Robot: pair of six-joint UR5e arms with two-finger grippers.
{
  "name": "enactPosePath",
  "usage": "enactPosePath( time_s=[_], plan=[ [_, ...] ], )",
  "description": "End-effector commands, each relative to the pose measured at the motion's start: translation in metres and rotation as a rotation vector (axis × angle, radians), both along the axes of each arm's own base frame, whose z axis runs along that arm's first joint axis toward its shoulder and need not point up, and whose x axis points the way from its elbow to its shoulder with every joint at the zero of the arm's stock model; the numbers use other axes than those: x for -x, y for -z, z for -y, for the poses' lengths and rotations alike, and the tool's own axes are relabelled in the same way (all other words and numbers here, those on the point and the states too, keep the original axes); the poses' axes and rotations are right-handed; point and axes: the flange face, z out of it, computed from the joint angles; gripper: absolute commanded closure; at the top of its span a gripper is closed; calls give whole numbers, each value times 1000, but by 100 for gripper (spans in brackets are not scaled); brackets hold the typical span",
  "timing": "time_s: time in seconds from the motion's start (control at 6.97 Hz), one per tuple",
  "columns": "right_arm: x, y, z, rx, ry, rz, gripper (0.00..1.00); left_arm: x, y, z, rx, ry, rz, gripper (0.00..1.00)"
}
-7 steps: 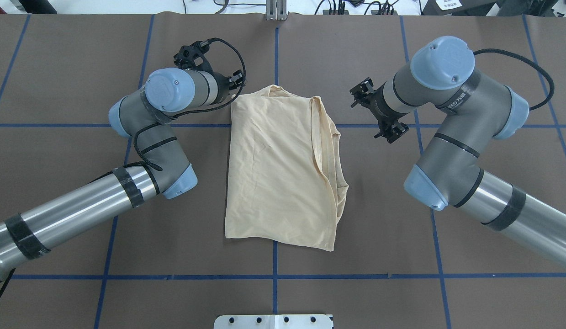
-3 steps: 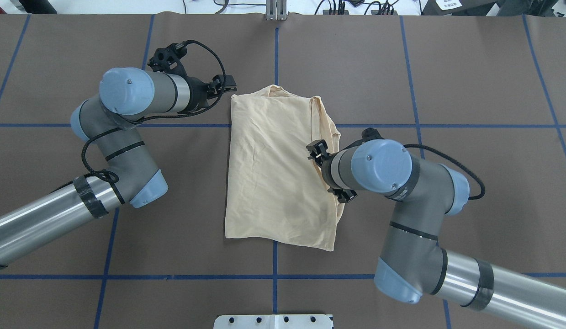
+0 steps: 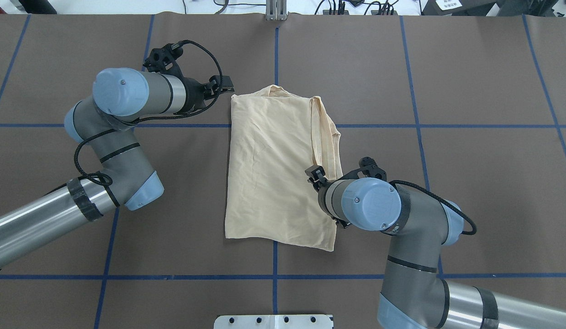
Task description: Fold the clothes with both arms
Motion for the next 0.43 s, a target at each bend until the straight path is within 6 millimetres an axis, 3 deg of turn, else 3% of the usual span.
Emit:
enactPosePath(
  time_s=[0.0, 0.29],
  plan=[
    [-2, -18, -19, 23, 29, -81, 6, 2, 1, 0, 0, 2, -1, 0],
    [10, -20, -34, 23, 59, -82, 7, 1, 1, -1, 0, 1, -3, 0]
  ],
)
